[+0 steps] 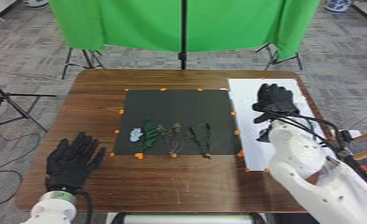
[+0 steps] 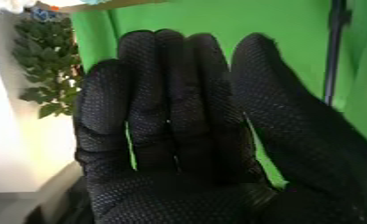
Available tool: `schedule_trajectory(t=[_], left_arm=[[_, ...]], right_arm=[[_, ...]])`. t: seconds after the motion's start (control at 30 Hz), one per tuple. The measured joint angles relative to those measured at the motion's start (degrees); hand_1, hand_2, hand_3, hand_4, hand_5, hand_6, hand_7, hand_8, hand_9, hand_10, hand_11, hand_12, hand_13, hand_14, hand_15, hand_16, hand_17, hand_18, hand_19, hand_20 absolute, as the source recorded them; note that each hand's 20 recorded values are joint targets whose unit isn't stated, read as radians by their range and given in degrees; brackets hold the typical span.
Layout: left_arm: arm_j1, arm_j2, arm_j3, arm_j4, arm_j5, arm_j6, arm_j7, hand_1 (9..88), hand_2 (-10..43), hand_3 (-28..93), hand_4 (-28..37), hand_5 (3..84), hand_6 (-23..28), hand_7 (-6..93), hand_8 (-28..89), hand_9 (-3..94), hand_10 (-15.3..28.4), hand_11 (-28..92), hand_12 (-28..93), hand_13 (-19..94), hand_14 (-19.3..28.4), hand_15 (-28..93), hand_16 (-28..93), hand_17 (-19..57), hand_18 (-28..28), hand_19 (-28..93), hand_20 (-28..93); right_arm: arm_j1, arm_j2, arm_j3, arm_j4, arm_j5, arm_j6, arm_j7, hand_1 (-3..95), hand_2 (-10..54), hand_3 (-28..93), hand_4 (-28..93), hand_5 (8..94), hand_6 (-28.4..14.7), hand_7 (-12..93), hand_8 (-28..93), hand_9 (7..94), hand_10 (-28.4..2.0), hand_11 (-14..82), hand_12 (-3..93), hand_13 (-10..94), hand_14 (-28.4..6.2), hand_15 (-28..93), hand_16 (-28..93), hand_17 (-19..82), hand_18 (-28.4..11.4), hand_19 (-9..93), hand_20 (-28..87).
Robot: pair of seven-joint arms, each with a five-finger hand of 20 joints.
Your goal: Arrange flowers
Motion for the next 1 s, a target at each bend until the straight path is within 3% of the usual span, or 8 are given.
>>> schedule_trajectory(t=[0.1, 0.43, 0.5, 0.57, 0.7, 0.77, 0.87, 1.0], left_arm=[[0.05, 0.00, -0.01, 0.00, -0.06, 0.00, 0.08, 32.7, 13.6, 75, -28.3, 45.7, 7.6, 26.1, -13, 40.8, 14.7, 35, 12, 34, 14.7, 55, -7, -3.2, 15.1, 44, 19], [0.26, 0.01, -0.03, 0.05, -1.49, -0.21, 1.57, 32.5, 13.1, 75, -28.3, 45.0, 7.2, 25.7, -13, 40.5, 14.3, 34, 12, 33, 14.3, 54, -7, -3.1, 14.7, 43, 19], [0.26, 0.01, 0.09, 0.21, -1.43, -0.72, 1.59, 32.4, 12.5, 75, -28.3, 44.4, 7.0, 25.4, -13, 39.9, 14.2, 34, 12, 33, 14.1, 54, -7, -3.3, 14.6, 43, 19], [0.28, 0.01, 0.31, 0.67, -1.24, -2.17, 1.55, 32.4, 12.1, 75, -28.3, 44.2, 6.9, 25.3, -13, 39.8, 14.2, 34, 12, 33, 14.0, 53, -7, -3.3, 14.6, 43, 19], [0.33, -0.01, 0.79, 1.85, -0.71, -5.51, 1.33, 32.5, 11.9, 75, -28.3, 44.3, 7.0, 25.1, -12, 39.8, 14.1, 33, 12, 33, 14.0, 53, -7, -3.3, 14.6, 42, 19], [0.36, -0.01, 0.84, 1.90, -0.61, -5.66, 1.33, 32.5, 11.9, 75, -28.3, 44.3, 6.9, 25.1, -12, 39.8, 14.1, 33, 12, 33, 13.9, 53, -7, -3.2, 14.6, 42, 19], [0.38, -0.01, 0.83, 1.82, -0.61, -5.48, 1.33, 32.6, 12.0, 75, -28.3, 44.3, 6.9, 25.2, -12, 39.8, 14.1, 33, 12, 33, 13.9, 53, -6, -3.2, 14.5, 42, 19], [0.45, -0.01, 0.76, 1.57, -0.61, -4.90, 1.33, 32.6, 12.2, 75, -28.3, 44.5, 7.0, 25.2, -12, 39.8, 14.1, 33, 12, 33, 14.0, 53, -6, -3.2, 14.6, 42, 19]], right_arm=[[-1.18, -0.08, 3.63, -0.42, 0.93, -5.65, -0.55, 50.4, -7.6, 76, -27, 55.5, -6.6, 16, -9, 55.3, -20.3, 16.0, 18.6, 49, -18.2, 55, 20, 28, -26.5, 81, 31], [-7.02, 0.87, 8.13, 2.09, 4.40, -9.60, -1.20, 53.7, -9.2, 78, -28, 53.3, -5.2, 16, -10, 49.3, -18.6, 10.9, 16.1, 48, -16.9, 49, 18, 27, -25.3, 79, 31], [-6.73, 0.81, 7.15, 3.37, 4.61, -9.95, -1.58, 53.8, -9.3, 78, -28, 52.6, -5.1, 16, -10, 48.9, -18.5, 10.6, 15.8, 48, -16.8, 48, 18, 27, -25.2, 79, 31], [-6.06, 0.65, 5.87, 4.65, 4.61, -10.03, -2.03, 53.6, -9.4, 77, -28, 52.6, -5.0, 16, -10, 49.4, -18.5, 11.0, 15.8, 49, -16.6, 48, 18, 27, -25.1, 79, 31], [-4.27, -0.19, 3.98, 6.22, 4.59, -9.34, -2.47, 51.3, -9.2, 76, -28, 53.5, -5.1, 17, -10, 51.6, -18.7, 12.4, 16.3, 51, -16.2, 50, 19, 28, -25.2, 80, 32], [-3.50, -0.63, 3.40, 6.73, 4.53, -8.38, -2.51, 50.4, -8.9, 75, -28, 53.9, -5.4, 17, -10, 52.5, -18.8, 13.0, 16.4, 51, -16.3, 51, 19, 29, -25.2, 81, 32], [-2.84, -1.08, 2.49, 7.40, 4.44, -5.77, -2.50, 51.5, -6.5, 71, -28, 59.3, -4.5, 18, -10, 60.9, -17.0, 16.4, 17.1, 56, -15.0, 51, 20, 30, -24.8, 82, 33], [-2.34, -1.16, 0.68, 8.32, 3.78, -0.31, -2.37, 57.3, -5.0, 61, -28, 67.0, -3.5, 22, 4, 71.0, -14.7, 18.3, 23.5, 61, -13.1, 49, 25, 31, -24.1, 82, 34]])
